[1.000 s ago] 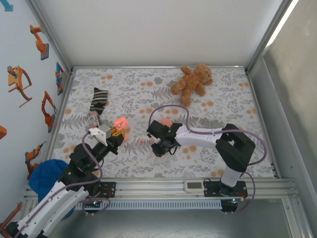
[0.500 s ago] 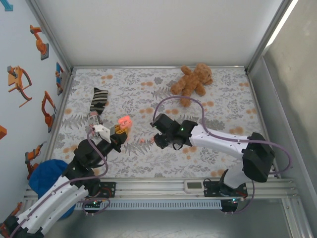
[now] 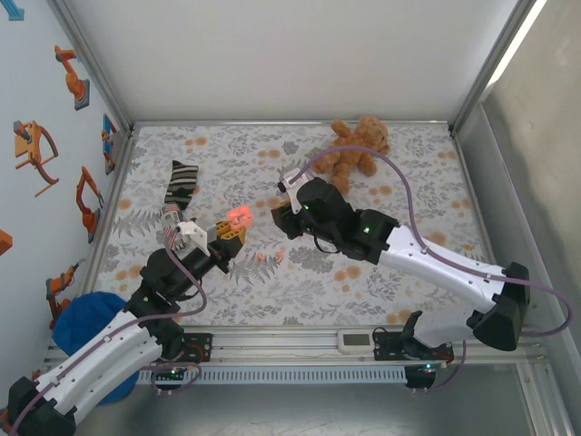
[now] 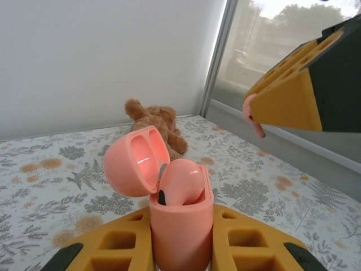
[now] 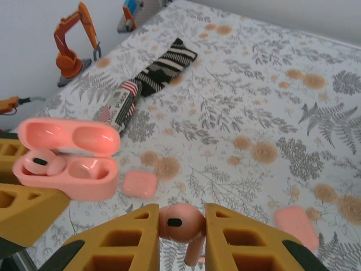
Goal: Insert wireless bluetooth earbuds into charging case
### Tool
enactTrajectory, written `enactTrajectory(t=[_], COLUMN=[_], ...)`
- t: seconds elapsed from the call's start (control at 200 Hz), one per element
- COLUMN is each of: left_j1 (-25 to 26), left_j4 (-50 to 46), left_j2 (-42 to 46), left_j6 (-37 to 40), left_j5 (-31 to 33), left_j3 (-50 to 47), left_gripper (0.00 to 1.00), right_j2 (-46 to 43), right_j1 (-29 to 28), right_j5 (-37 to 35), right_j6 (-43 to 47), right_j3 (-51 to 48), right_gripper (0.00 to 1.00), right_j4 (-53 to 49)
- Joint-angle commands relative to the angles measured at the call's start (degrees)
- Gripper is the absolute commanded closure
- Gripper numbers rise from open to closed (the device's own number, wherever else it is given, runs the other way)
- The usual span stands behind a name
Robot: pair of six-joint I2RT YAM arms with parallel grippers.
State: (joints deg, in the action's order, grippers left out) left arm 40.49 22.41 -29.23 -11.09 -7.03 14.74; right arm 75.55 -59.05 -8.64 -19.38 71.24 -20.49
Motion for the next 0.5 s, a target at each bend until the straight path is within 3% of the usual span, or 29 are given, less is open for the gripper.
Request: enactTrajectory(t=[0.0,0.496], left_j1=[0.35,0.49], left_j4=[6.64,16.33], left_j2=[-1.96,-14.88], left_j6=[0.43,1.51], left_j5=[-3.23,-10.31], left_j3=[2.17,9.22], left_gripper=[1.00,1.00], right_j2=[-2.16,-6.75], right_j1=[0.05,0.04], right_j5=[-1.14,1.48], right_j6=[1.50,0.65], right_j3=[1.37,-2.65], right_gripper=[0.78,0.79], right_j4=[5.09,14.61])
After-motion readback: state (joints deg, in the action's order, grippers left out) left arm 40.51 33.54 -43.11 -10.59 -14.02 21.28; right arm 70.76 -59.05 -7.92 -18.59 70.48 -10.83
